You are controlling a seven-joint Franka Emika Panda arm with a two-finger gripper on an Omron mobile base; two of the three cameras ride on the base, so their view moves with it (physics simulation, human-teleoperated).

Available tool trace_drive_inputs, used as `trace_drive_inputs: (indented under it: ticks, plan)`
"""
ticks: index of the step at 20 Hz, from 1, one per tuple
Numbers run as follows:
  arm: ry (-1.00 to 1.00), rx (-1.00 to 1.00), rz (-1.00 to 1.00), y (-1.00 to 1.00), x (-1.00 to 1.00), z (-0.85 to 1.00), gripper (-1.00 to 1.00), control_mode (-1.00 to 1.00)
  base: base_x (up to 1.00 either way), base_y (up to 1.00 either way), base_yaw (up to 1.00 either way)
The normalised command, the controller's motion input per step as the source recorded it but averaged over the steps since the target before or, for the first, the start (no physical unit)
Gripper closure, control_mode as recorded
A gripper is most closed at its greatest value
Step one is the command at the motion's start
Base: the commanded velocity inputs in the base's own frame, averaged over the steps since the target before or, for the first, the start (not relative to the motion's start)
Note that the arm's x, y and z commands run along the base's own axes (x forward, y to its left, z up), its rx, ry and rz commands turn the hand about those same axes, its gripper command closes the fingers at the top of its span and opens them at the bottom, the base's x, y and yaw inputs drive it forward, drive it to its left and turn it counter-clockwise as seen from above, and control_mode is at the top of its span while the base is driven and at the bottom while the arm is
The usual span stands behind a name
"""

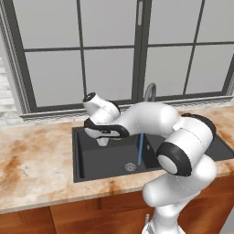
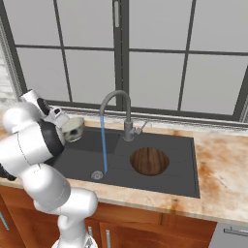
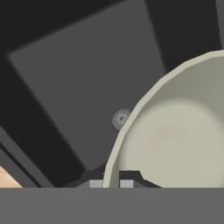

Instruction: Rinse each bowl for a few seconds and place them down in the sink or on the counter.

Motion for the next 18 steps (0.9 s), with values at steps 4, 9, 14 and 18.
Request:
trace_drive_inputs:
  ticks: [4,9,14,18]
  plan:
    - [0.00,-0.11,0.17,0.84,-0.18,0.25,1.00,-1.00,0.00,0.00,0.00]
    - [0.01,-0.01,0.27,0.52,-0.34,0.09,1.00,-1.00,0.00,0.00,0.00]
    - [0.04,0.07,0.28,0.35,-0.23,0.09,1.00,-1.00,0.00,0.00,0.00]
    - [0.04,0.12,0.25,0.32,-0.16,0.10,1.00,-1.00,0.00,0.00,0.00]
